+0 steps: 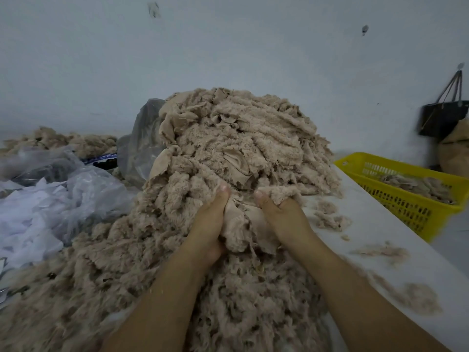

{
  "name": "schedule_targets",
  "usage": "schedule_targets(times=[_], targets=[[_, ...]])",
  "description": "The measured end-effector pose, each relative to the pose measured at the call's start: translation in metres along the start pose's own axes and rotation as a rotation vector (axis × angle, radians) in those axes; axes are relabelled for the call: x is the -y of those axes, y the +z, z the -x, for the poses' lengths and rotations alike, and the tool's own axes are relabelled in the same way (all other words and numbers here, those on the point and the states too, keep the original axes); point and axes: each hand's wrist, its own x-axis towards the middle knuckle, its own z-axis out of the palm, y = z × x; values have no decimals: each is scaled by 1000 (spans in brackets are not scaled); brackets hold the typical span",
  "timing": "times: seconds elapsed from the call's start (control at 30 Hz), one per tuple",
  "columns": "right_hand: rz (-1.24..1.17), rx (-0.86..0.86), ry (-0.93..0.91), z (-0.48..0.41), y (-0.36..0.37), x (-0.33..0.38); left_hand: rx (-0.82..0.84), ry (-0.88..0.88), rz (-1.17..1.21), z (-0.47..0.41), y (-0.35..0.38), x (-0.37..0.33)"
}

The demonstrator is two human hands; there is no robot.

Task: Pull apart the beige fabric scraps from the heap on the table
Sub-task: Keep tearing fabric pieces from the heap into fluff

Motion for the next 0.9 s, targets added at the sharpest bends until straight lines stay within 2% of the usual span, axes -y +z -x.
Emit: schedule_targets(times=[0.1,0.2,0.23,0.33,0.43,0.57,0.67,0.73,0.83,0.9], targets=[[-9,-35,-18,-1,0,-2,-11,-37,132,2,1,-5],[-131,-169,110,-6,-19,-5,-56,86,439,-2,-23,-22],[-169,-223,160,-8,-26,-8,-129,107,389,-1,-27,-23],[-214,-198,215,-8,-22,-10,-280,130,-224,-2,-16,-4],[-168,-164,194,-7,-12,-8,-87,210,-680,1,4,11],[-103,-225,97,-8,-14,-6,170,273,-837,1,4,19],[-89,-94,30,-1,-7,-5,165,306,-827,-3,4,28],[-110,-11,11,4,-5,-4,80,331,-651,-3,1,24],[-97,116,-78,10,-8,-3,33,214,-313,1,-3,8],[-34,210,-113,12,-6,-3,59,178,-353,4,-4,5]])
